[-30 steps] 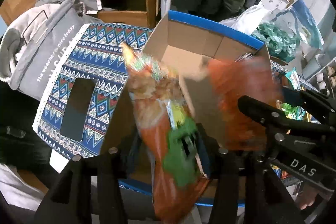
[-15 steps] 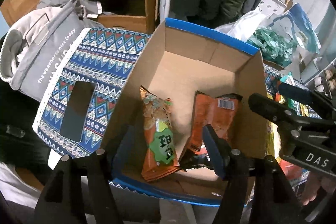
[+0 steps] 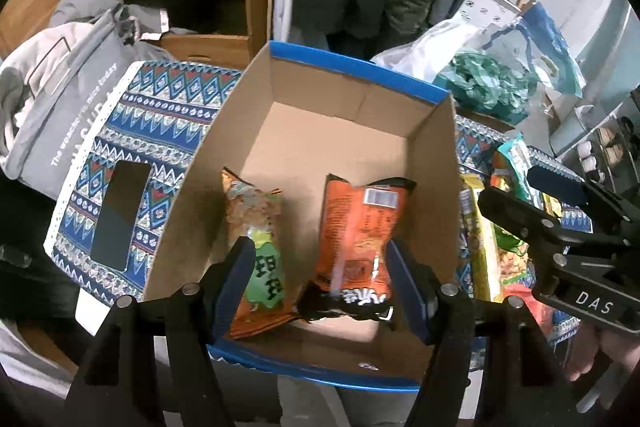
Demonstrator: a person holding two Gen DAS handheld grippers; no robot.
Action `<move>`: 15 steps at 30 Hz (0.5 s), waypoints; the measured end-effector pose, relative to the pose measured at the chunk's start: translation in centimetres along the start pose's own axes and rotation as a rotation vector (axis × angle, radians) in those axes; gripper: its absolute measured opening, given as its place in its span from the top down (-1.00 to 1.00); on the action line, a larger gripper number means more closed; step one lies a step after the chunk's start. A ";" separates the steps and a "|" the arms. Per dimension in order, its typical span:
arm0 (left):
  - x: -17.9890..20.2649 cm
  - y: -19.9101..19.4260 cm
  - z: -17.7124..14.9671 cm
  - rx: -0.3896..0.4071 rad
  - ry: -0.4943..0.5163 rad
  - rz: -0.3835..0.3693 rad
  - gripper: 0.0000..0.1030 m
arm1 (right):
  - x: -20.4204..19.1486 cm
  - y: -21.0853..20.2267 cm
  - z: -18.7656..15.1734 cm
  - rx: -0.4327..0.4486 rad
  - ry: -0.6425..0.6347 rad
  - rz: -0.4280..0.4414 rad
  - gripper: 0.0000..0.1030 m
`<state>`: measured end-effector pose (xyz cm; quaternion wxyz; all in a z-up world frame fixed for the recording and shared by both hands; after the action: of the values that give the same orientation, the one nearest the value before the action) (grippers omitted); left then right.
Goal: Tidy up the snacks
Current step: 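Move both tools back over the remaining snacks on the tablecloth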
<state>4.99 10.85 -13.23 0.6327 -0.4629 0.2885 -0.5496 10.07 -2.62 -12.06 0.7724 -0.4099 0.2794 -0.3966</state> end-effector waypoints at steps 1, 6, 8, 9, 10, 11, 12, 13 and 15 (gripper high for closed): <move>0.4 -0.1 0.0 0.001 0.005 -0.005 -0.34 | 0.5 -0.3 -0.2 0.001 0.006 -0.003 -0.57; 2.3 -0.2 -0.1 -0.005 0.029 -0.021 -0.34 | 2.8 -1.2 -1.3 0.008 0.033 -0.021 -0.57; 3.1 -0.2 -0.2 -0.007 0.040 -0.026 -0.34 | 3.8 -1.6 -1.9 0.009 0.042 -0.030 -0.57; 3.6 -0.2 -0.3 -0.008 0.047 -0.030 -0.34 | 4.3 -1.8 -2.1 0.010 0.047 -0.034 -0.57; 4.0 -0.3 -0.3 -0.008 0.052 -0.033 -0.34 | 4.7 -2.0 -2.4 0.010 0.050 -0.039 -0.57; 4.5 -0.3 -0.4 -0.011 0.060 -0.036 -0.34 | 5.2 -2.1 -2.7 0.011 0.055 -0.045 -0.57; 4.9 -0.3 -0.5 -0.013 0.065 -0.038 -0.34 | 5.8 -2.3 -3.0 0.011 0.060 -0.051 -0.57; 5.2 -0.2 -0.6 -0.017 0.069 -0.041 -0.34 | 6.3 -2.4 -3.4 0.010 0.063 -0.054 -0.57; 6.2 -0.2 -0.7 -0.026 0.079 -0.052 -0.34 | 7.2 -2.7 -4.0 0.009 0.070 -0.059 -0.57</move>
<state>5.69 4.66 -12.47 0.6003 -0.4565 0.3081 -0.5799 9.83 -11.21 -12.55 0.7520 -0.4002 0.2925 -0.4345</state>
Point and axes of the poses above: each gripper's, at about its wrist camera, not at the fingertips, and y roughly the way its jaws point, x to its right, z to its top, the point moved 7 cm from there along y, roughly the way its jaws point, and after that the axes turned 3 degrees about -y, right-handed, at the moved point
